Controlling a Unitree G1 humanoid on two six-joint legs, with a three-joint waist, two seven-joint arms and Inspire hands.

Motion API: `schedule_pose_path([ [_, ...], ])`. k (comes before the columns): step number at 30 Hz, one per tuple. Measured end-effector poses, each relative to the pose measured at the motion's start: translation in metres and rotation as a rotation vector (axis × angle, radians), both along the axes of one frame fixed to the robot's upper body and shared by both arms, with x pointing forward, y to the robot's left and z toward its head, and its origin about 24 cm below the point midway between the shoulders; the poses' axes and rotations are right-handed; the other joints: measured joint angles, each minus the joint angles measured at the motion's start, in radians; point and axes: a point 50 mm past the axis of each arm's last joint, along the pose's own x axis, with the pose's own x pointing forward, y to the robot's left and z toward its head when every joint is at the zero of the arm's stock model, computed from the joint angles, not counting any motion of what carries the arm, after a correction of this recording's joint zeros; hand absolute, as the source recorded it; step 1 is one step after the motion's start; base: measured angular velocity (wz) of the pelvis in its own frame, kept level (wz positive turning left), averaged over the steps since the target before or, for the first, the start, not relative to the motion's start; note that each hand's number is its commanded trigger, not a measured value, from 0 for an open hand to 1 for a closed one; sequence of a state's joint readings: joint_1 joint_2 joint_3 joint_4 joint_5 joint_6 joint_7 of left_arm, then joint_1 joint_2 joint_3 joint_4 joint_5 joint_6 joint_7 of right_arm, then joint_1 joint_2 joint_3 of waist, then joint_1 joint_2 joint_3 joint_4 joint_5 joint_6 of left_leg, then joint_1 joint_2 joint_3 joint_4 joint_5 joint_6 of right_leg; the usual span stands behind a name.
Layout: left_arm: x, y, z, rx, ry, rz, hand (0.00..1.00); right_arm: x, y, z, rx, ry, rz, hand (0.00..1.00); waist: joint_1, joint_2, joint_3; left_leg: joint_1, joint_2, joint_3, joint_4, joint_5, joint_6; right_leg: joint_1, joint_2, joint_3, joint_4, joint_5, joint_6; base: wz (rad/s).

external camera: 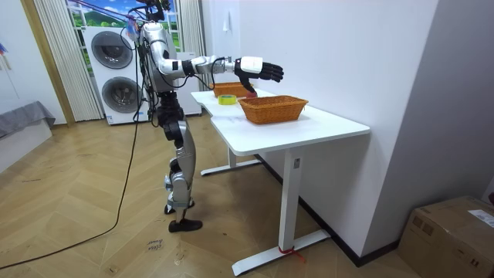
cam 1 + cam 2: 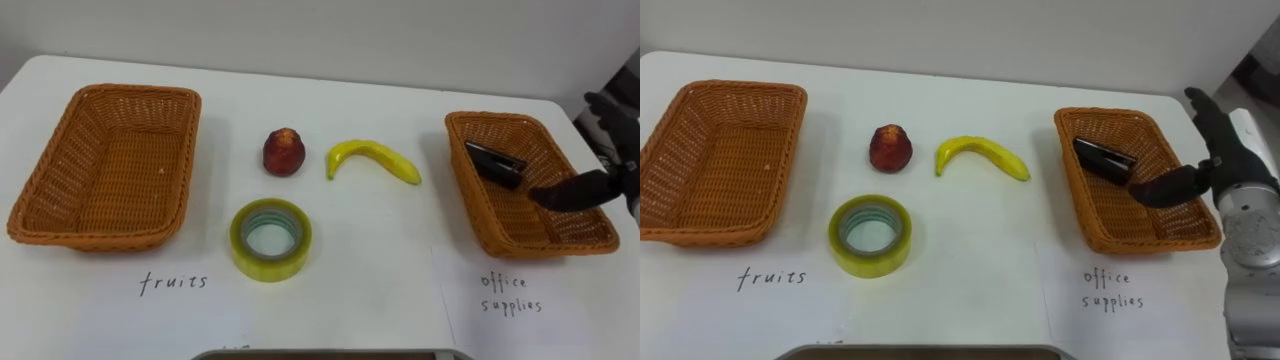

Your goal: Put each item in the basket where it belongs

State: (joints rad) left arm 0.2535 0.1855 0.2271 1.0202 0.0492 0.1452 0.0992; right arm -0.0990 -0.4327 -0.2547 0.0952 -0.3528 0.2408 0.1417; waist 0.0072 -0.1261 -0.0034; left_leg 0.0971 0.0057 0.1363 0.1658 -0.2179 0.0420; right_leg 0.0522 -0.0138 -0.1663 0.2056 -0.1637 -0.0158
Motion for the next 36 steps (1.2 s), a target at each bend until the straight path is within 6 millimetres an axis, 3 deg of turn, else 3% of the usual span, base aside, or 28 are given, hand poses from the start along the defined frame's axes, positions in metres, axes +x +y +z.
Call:
schedule_pose_path([
  [13, 0.000, -0.004, -0.001, 0.001, 0.001, 0.006, 0.00, 0.015, 0.024, 0.043, 0.082, -0.201, 0.119, 0.00, 0.005, 0.013, 0.0045, 0.000, 0.000, 0.001, -0.002, 0.000, 0.000, -0.002, -0.001, -0.001, 0.000, 0.000, 0.000, 0.00],
  [18, 0.000, -0.005, -0.002, 0.004, 0.000, 0.007, 0.00, 0.017, 0.050, 0.052, 0.063, -0.218, 0.235, 0.00, 0.029, 0.021, 0.0005, 0.002, 0.002, 0.006, -0.006, 0.000, 0.000, -0.002, 0.000, -0.001, 0.000, 0.000, 0.000, -0.01],
  [26, -0.001, -0.004, -0.002, 0.007, 0.006, 0.001, 0.00, 0.018, 0.069, 0.054, 0.089, -0.209, 0.343, 0.00, 0.080, 0.006, -0.0011, 0.000, 0.001, -0.001, -0.007, 0.000, 0.000, 0.000, 0.002, -0.003, -0.002, 0.000, 0.000, 0.02],
  [30, -0.002, -0.008, -0.003, -0.001, 0.022, -0.027, 0.00, 0.020, 0.082, 0.047, 0.128, -0.184, 0.396, 0.00, 0.084, -0.007, 0.0011, -0.003, -0.001, -0.011, -0.005, 0.000, 0.000, 0.003, 0.001, -0.014, -0.002, 0.000, 0.000, 0.07],
  [36, -0.003, -0.012, -0.004, -0.007, 0.050, -0.062, 0.00, 0.021, 0.099, 0.038, 0.188, -0.163, 0.447, 0.00, 0.088, -0.006, 0.0027, -0.011, -0.002, -0.030, 0.001, 0.000, 0.000, 0.003, -0.001, -0.027, -0.002, 0.001, 0.001, 0.08],
])
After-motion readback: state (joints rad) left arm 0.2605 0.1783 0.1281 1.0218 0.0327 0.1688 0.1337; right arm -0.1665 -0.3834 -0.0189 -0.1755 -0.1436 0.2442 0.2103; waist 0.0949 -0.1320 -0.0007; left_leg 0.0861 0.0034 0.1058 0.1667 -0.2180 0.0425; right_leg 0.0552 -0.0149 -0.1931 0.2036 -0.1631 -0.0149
